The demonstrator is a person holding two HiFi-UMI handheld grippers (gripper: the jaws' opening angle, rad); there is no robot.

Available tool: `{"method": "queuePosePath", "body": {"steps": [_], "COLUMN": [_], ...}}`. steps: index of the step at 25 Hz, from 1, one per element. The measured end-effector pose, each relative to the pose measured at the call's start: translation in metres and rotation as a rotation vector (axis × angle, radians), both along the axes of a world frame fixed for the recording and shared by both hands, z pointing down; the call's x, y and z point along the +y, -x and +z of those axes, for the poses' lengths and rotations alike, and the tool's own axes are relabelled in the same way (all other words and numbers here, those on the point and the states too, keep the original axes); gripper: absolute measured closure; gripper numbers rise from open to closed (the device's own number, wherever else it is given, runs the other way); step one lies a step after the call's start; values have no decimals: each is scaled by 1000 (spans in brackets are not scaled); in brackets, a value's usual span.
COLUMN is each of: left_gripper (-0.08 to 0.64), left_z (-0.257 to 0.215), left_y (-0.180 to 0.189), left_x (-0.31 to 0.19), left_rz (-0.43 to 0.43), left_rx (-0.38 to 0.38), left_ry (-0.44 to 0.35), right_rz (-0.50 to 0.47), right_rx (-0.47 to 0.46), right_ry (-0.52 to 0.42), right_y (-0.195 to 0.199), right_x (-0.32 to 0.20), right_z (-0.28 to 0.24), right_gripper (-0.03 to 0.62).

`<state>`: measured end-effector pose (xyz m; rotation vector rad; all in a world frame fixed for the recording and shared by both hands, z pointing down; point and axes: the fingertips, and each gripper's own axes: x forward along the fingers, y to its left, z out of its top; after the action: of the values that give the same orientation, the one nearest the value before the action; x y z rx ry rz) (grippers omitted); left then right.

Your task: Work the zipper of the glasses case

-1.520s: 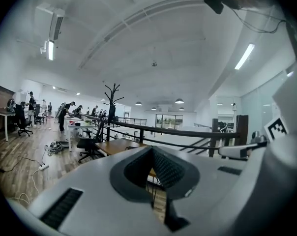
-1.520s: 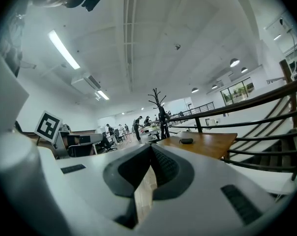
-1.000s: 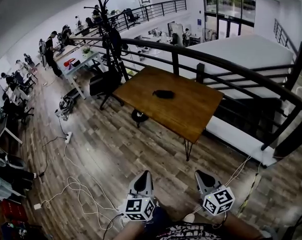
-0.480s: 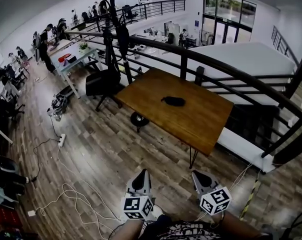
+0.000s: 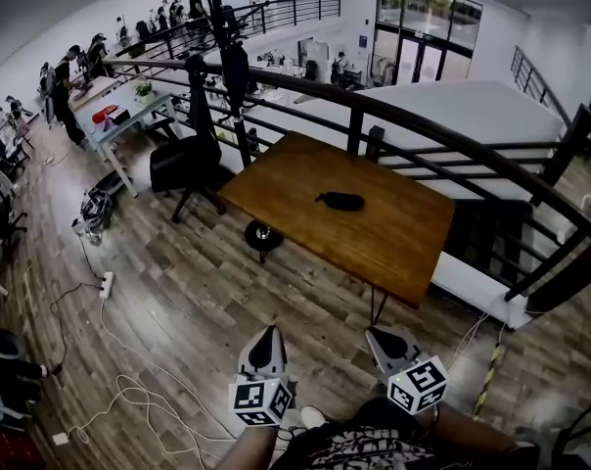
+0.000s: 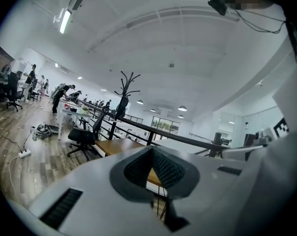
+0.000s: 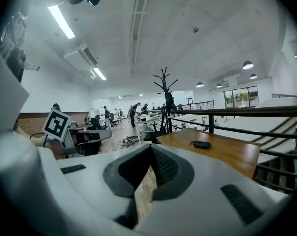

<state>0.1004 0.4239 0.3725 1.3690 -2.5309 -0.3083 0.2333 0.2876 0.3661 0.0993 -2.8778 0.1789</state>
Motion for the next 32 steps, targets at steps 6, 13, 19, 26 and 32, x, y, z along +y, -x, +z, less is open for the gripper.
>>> {"method": "queuePosePath", "body": {"steps": [6,13,19,26,32], "left_gripper": [555,555,554,555,555], "left_z": [6,12,31,21,13], "left_y": [18,45,114,142,173], "left_x": [-6,-29,-93,-192,-280], "left_rz": [9,13,14,87,121], "left_rx": [11,0,6,-14,-37], "left_ry": [0,51,115,151,156], "right_rz": [31,44,51,78,74], "right_rx": [1,-21,-24,-20,-29], "right_ry": [-12,-8,31,38,43], "right_y": [18,49,121,151,181], "right_x": [-12,-47,-120,-202,-276], "right_z": [-1,8,32,33,30], "right_gripper": [594,594,594,594,594]}}
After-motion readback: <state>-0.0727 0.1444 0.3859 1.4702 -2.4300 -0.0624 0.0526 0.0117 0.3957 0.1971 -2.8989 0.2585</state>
